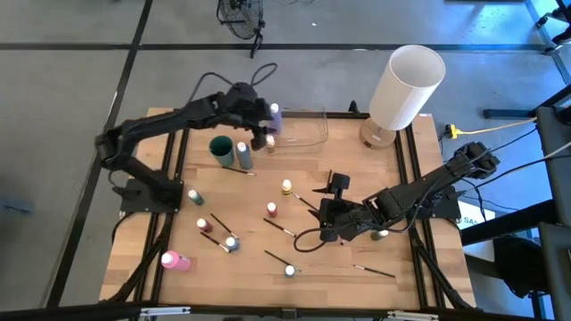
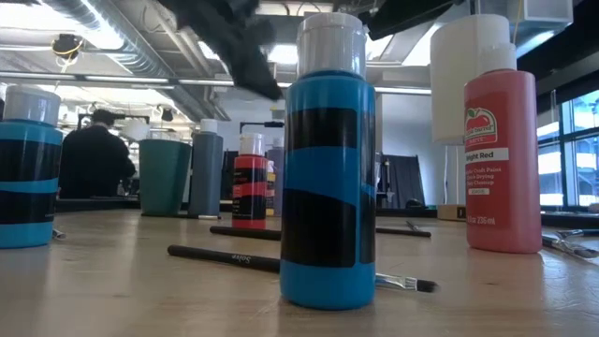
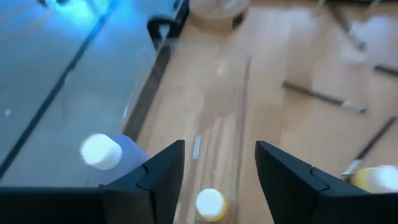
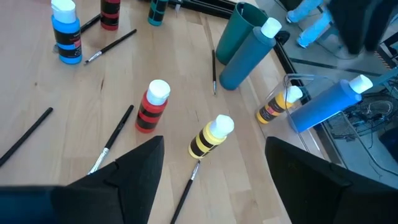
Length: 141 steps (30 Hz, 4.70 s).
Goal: Pick & Place Paint Supplies
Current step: Put the silver paint brush into the green cup
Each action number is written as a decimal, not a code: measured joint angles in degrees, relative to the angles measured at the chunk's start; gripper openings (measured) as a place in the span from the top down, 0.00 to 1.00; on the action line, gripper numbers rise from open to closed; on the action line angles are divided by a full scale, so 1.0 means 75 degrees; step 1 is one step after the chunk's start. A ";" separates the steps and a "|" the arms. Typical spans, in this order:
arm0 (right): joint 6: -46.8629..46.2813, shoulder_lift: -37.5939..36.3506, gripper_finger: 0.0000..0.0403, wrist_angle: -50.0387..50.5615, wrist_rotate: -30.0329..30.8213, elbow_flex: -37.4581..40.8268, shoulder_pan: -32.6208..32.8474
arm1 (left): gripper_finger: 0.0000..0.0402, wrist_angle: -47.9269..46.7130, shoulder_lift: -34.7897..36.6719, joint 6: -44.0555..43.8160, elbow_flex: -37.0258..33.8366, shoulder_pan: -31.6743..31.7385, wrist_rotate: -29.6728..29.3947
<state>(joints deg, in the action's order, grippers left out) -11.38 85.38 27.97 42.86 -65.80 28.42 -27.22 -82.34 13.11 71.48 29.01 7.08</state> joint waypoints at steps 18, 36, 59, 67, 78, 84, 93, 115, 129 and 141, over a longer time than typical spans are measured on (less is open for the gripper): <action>-0.0137 -0.0003 0.29 0.0925 0.0032 0.0000 0.0000 | 0.53 -0.3561 0.2178 -0.0681 0.0000 -0.1544 0.1540; 0.0238 -0.0003 0.29 0.0761 0.0282 0.0000 -0.0268 | 0.53 -0.4496 0.2228 -0.1330 -0.0515 -0.2675 0.1468; 0.0636 -0.0009 0.29 0.0759 0.0264 0.0000 -0.0560 | 0.53 -0.2813 0.2208 -0.0444 -0.1510 -0.3071 0.0387; 0.0636 -0.0009 0.29 0.0759 0.0200 0.0000 -0.0560 | 0.52 -0.2705 0.2208 -0.0444 -0.1510 -0.3071 0.0377; 0.0624 -0.0009 0.29 0.0758 0.0161 0.0000 -0.0560 | 0.52 -0.2699 0.2208 -0.0444 -0.1510 -0.3071 -0.0004; 0.0636 -0.0009 0.29 0.0761 -0.0417 0.0000 -0.0577 | 0.53 -0.2619 0.2208 -0.0512 -0.1510 -0.3071 -0.0006; 0.0636 -0.0009 0.29 0.0761 -0.0546 0.0000 -0.0586 | 0.53 -0.2503 0.2208 -0.0585 -0.1510 -0.3071 -0.0004; 0.0636 -0.0009 0.30 0.0688 -0.0523 0.0000 -0.0586 | 0.53 -0.1142 0.2052 0.0880 -0.2464 -0.3051 -0.0230; 0.0641 -0.0006 0.30 0.0637 -0.0526 0.0000 -0.0647 | 0.53 -0.0558 0.0527 0.0961 -0.2637 -0.3022 -0.1147; 0.0639 -0.0006 0.29 0.0642 -0.0552 0.0000 -0.0647 | 0.53 -0.0368 -0.0646 0.0423 -0.2610 -0.2361 -0.0917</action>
<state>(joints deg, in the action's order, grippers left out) -6.59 85.34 32.78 38.72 -65.80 23.57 -29.98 -87.19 16.28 51.90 11.31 0.20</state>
